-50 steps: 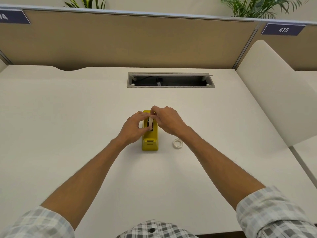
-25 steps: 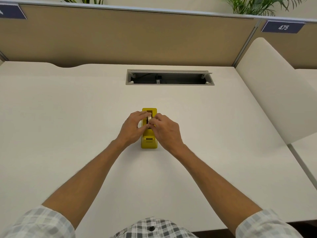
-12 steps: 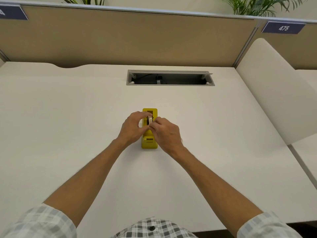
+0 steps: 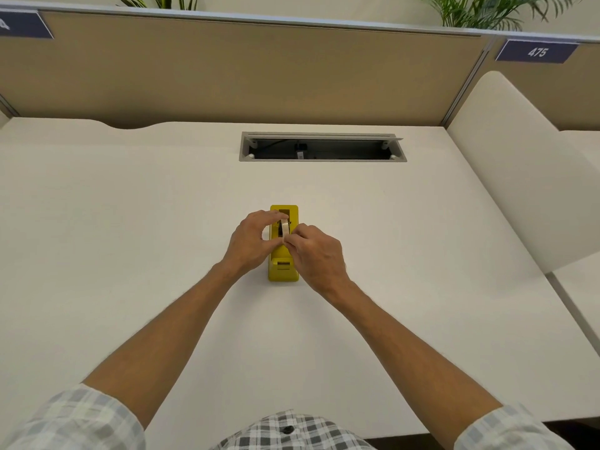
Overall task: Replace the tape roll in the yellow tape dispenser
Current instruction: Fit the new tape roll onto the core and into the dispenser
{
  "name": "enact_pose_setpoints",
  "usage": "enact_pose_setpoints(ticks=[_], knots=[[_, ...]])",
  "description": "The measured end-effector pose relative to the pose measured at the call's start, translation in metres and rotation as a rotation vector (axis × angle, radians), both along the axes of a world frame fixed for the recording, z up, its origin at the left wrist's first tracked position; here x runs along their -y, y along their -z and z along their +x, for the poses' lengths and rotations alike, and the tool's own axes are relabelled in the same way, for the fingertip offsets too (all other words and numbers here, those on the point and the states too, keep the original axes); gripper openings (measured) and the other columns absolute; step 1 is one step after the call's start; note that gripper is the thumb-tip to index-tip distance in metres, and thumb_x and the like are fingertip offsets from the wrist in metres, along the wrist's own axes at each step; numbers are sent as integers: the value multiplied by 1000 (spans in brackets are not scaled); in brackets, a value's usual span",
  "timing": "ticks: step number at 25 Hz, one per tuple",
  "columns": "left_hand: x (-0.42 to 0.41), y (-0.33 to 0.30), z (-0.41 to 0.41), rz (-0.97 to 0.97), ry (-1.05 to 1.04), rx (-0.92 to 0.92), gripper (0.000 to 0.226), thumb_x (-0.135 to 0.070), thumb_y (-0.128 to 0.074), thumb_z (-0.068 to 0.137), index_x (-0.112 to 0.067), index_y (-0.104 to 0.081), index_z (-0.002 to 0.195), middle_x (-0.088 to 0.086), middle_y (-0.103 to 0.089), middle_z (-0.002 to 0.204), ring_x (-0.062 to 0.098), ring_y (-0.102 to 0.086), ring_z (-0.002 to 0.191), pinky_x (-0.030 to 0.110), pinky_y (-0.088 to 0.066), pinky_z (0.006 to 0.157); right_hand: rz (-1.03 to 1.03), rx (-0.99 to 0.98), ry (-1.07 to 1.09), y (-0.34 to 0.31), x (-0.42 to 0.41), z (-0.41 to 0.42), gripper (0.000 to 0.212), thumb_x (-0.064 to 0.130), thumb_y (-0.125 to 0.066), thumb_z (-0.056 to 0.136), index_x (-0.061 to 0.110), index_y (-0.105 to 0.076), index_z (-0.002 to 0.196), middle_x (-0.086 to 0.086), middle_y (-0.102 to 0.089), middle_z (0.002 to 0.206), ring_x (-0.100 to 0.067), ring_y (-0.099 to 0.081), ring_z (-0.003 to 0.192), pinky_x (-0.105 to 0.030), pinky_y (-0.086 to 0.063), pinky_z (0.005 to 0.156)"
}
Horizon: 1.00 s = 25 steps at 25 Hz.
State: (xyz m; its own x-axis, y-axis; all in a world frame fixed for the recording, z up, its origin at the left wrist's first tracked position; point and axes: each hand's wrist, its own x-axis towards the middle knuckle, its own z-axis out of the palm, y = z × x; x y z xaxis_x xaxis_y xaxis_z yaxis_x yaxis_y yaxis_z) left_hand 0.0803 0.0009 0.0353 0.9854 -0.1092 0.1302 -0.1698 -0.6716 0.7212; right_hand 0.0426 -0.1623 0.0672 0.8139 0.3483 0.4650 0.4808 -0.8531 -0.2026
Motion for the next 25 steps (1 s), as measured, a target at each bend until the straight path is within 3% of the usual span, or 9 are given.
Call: enact_pose_setpoints(ticks=[5,11,25], knots=[[-2,2,-2,-64,31,-34,46,-32,-70,83,-34,-58,128,-6,-54,138,14,-42,132,44,-41,105,43,22,21,5,0,-3,9,12,-75,85,13,-73,76,0,-67,72,-20,-60,60,-25,-40,43],[-9,8,-5,-55,109,-130,62,-16,-63,89,-31,-40,144,-6,-40,151,16,-34,138,46,-38,109,72,34,31,8,-3,-4,11,13,-73,85,13,-73,75,0,-68,74,-20,-61,61,-27,-43,42],[-10,18,0,-11,83,-128,62,-28,-62,91,-38,-33,146,-10,-33,154,15,-28,143,48,-32,113,82,55,33,9,-2,-8,8,13,-76,84,13,-74,75,0,-66,71,-20,-59,56,-25,-40,41]])
